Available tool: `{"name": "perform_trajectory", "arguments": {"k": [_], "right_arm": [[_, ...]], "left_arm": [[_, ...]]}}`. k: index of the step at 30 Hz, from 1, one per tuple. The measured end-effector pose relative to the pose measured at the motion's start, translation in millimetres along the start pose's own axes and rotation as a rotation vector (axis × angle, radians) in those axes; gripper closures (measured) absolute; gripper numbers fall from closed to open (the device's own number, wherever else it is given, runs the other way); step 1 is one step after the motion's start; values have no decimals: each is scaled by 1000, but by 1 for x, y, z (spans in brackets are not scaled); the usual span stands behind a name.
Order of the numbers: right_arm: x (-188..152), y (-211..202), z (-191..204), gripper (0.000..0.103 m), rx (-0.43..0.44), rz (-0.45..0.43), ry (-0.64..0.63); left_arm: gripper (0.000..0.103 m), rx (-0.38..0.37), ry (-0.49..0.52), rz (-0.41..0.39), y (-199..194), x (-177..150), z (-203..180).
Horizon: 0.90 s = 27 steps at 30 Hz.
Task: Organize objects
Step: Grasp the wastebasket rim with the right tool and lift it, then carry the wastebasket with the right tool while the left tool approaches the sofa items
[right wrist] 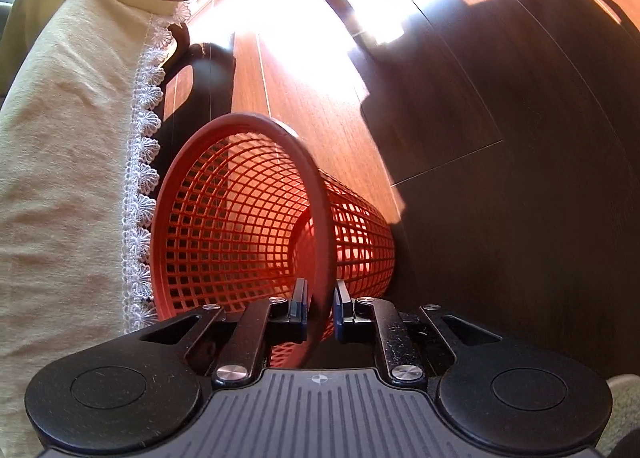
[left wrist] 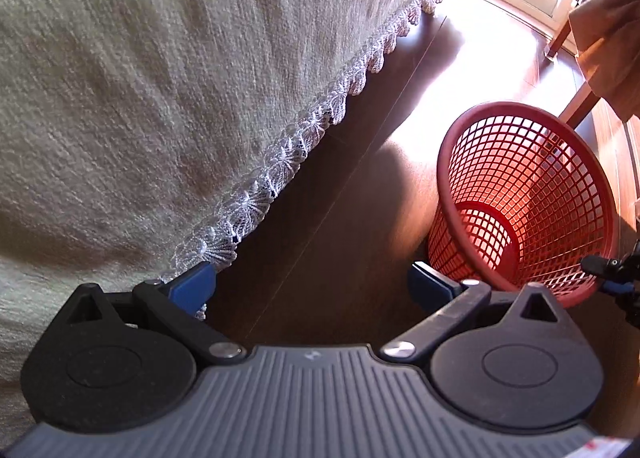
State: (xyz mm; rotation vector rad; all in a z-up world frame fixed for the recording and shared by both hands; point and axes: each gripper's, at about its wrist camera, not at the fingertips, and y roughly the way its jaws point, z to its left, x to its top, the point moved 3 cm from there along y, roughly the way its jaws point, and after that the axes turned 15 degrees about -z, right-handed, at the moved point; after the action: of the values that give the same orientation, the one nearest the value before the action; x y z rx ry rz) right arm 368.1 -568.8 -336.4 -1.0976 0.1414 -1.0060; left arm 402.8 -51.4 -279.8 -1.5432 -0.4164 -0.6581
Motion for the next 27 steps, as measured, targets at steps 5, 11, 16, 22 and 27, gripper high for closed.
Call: {"name": "perform_trajectory", "arguments": {"k": [5, 11, 16, 22, 27], "right_arm": [[18, -24, 36, 97, -56, 25, -106], [42, -82, 79, 98, -74, 56, -109], [71, -148, 130, 98, -11, 70, -161], [97, -204, 209, 98, 93, 94, -241], [97, -205, 266, 98, 185, 93, -274]], "left_arm": [[5, -12, -41, 31, -15, 0, -1], [9, 29, -15, 4, -71, 19, 3], [9, 62, -87, -5, -136, 80, 25], [8, 158, -70, -57, -212, 158, 50], [8, 217, -76, -89, -234, 194, 88]]}}
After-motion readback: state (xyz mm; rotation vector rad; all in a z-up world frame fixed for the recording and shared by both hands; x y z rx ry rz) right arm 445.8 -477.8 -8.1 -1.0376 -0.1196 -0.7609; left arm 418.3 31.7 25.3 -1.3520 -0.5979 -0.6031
